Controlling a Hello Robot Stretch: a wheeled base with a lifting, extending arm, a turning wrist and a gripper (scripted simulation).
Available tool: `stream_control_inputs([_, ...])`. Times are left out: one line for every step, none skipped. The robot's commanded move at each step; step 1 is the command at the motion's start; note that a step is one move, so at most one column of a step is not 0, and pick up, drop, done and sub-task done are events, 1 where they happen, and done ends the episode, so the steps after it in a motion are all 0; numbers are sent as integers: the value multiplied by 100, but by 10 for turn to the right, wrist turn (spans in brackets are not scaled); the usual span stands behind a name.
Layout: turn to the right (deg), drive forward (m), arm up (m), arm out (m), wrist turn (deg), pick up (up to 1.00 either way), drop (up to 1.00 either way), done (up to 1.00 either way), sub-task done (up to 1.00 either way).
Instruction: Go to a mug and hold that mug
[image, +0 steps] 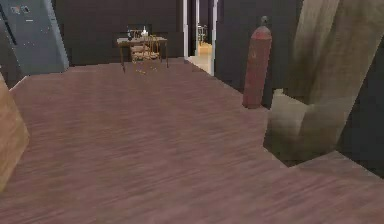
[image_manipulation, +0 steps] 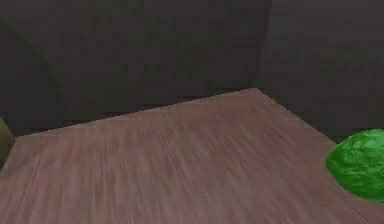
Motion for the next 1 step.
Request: stream_control_inputs([0,100,0,0,0,0,0,0,0])
